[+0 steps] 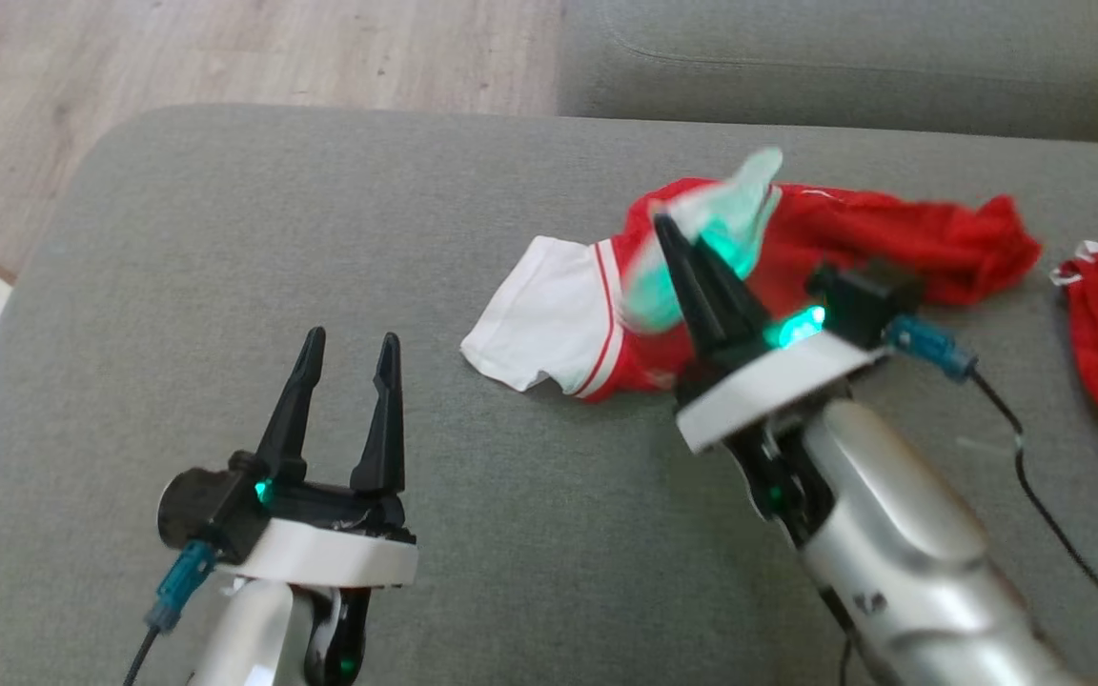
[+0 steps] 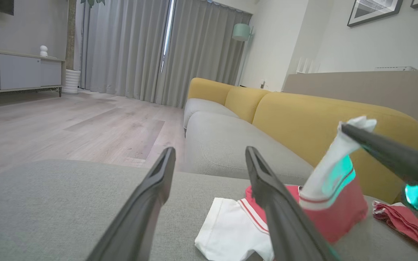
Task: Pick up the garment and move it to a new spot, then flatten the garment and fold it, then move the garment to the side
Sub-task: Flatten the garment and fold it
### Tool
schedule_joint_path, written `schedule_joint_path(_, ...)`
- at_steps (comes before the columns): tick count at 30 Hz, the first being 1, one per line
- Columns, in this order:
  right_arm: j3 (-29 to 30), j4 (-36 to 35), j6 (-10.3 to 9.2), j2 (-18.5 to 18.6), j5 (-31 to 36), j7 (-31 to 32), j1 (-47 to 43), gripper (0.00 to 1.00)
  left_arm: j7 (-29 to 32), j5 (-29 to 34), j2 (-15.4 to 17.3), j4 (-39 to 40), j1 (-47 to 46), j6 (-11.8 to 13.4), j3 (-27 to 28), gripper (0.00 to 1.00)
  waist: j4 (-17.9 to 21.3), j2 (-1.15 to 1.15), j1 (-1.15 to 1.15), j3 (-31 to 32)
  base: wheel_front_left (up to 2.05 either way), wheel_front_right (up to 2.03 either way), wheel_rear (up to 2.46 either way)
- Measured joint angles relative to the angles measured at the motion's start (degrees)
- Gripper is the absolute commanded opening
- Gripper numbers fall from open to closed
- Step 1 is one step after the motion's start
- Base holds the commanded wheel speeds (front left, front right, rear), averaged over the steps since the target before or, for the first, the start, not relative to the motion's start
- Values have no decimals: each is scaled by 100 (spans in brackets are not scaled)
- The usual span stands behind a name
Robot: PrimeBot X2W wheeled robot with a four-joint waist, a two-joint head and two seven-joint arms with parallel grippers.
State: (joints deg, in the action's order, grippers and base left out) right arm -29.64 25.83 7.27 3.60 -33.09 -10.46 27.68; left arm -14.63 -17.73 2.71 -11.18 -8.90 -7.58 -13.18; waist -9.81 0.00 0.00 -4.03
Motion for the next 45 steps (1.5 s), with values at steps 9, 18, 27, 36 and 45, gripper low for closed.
schedule_joint_path(9, -1490, 201, 0, 21, -715, -314, 605, 100, 0, 19, 0, -35, 127, 0, 7, 100, -339, 0, 0, 125, 0, 0, 0)
schedule_joint_path(18, -1729, 817, 0, 16, -316, -111, 400, 100, -1, 65, 1, -3, 251, 0, 227, 100, -171, 0, 0, 175, 0, 0, 0)
schedule_joint_path(27, 255, 939, 0, 214, 1032, -276, 61, 100, 0, 65, 1, 68, 252, 1, 242, 100, 309, 0, 0, 261, 0, 0, 0)
schedule_joint_path(36, 1935, -23, 0, 165, 2130, -385, -1226, 100, -1, 115, 1, 129, 333, 1, 316, 100, 724, 0, 0, 291, 0, 0, 0)
schedule_joint_path(45, 2269, -548, 0, -21, 2269, -386, -1891, 100, -1, 115, 1, 125, 360, 1, 352, 100, 996, 0, 0, 201, 0, 0, 0)
